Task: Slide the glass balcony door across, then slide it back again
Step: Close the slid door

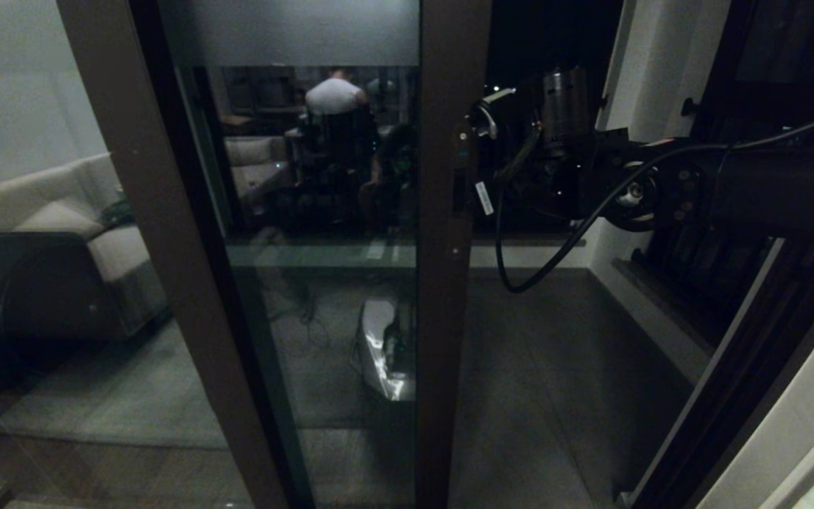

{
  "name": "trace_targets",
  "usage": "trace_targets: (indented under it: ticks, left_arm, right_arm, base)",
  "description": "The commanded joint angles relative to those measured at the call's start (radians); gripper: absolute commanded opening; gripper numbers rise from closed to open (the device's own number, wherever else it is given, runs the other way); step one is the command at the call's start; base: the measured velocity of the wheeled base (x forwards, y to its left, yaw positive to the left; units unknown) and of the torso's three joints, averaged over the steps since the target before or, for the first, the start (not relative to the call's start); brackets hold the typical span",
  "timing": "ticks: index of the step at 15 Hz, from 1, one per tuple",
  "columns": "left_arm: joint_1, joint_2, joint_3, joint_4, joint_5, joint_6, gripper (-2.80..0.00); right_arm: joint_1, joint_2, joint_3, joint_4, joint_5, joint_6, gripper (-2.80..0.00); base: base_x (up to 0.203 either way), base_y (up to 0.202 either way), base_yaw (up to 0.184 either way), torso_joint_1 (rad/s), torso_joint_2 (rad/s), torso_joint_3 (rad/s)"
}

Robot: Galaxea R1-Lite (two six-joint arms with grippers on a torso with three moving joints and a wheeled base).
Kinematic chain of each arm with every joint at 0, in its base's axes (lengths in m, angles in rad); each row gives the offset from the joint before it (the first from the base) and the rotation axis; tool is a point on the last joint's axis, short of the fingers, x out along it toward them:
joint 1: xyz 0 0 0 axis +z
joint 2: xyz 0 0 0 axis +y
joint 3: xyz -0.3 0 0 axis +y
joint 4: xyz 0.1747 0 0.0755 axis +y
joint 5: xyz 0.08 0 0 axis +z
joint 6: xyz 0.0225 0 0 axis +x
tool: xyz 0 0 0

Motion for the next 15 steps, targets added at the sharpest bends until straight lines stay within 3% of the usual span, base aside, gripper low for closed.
trace_targets:
  ticks: [1,15]
  left_arm:
    - [0.000,0.000,0.001,0.000,0.000,0.000,-2.80]
    - [0.000,0.000,0.001,0.000,0.000,0.000,-2.80]
  right_arm:
    - [-0.073,-0.001,0.009,0.002,0.000,-0.002,0.00]
    - [-0.087,-0.077,0.119,-0.004,-0.002,-0.011,0.00]
  base:
    - [0.000,0.000,0.000,0.000,0.00,0.000]
    - [0.000,0.000,0.000,0.000,0.00,0.000]
